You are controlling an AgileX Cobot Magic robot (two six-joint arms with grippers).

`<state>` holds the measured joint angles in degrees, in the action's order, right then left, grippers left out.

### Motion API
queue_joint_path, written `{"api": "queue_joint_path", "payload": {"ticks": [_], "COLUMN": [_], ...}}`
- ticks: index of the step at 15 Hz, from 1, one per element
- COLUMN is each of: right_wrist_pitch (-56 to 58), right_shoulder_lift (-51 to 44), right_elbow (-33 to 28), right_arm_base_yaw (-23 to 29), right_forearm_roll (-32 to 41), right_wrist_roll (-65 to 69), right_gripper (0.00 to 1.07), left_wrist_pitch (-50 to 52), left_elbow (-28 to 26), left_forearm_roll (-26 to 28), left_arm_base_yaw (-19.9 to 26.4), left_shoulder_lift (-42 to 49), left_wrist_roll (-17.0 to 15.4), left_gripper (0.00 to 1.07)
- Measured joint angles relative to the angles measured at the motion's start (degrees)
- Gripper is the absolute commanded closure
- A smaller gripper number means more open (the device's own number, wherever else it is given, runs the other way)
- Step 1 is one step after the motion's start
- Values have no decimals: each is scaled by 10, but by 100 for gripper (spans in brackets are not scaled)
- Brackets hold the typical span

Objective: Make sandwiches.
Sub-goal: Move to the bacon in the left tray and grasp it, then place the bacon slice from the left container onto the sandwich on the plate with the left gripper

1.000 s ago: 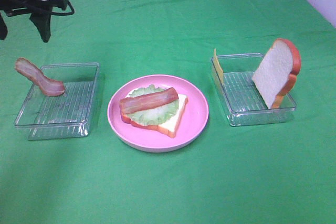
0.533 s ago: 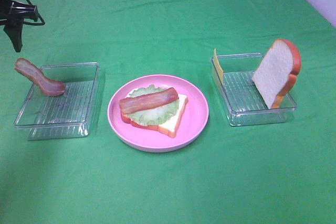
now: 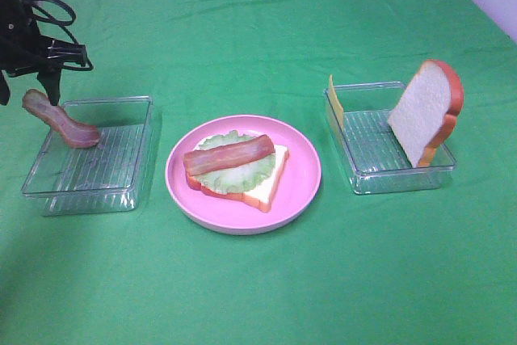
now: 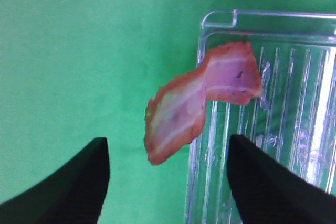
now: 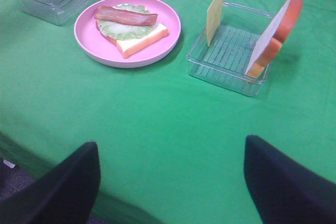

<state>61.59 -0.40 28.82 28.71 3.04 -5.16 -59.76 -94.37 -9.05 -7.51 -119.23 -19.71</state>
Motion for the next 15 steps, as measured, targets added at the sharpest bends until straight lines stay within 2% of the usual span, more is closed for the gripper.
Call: {"api": "queue_joint_path", "payload": {"ticks": [9, 12, 15], "right_wrist_pitch": [0, 0, 0], "right_shoulder_lift": [0, 0, 0], "right_elbow": [0, 0, 0], "right_arm_base_yaw": [0, 0, 0], "right_forearm_roll": [0, 0, 0], "right_wrist_roll": [0, 0, 0], "right_gripper": [35, 35, 35], "left_wrist_pitch": [31, 31, 26], "left_elbow": [0, 0, -22], "left_forearm_roll": [22, 54, 126], "left_arm_base_yaw": [0, 0, 0], "left_shoulder_lift": [-5, -5, -6], "left_wrist_roll": [0, 0, 35], "left_gripper": [107, 107, 107]}}
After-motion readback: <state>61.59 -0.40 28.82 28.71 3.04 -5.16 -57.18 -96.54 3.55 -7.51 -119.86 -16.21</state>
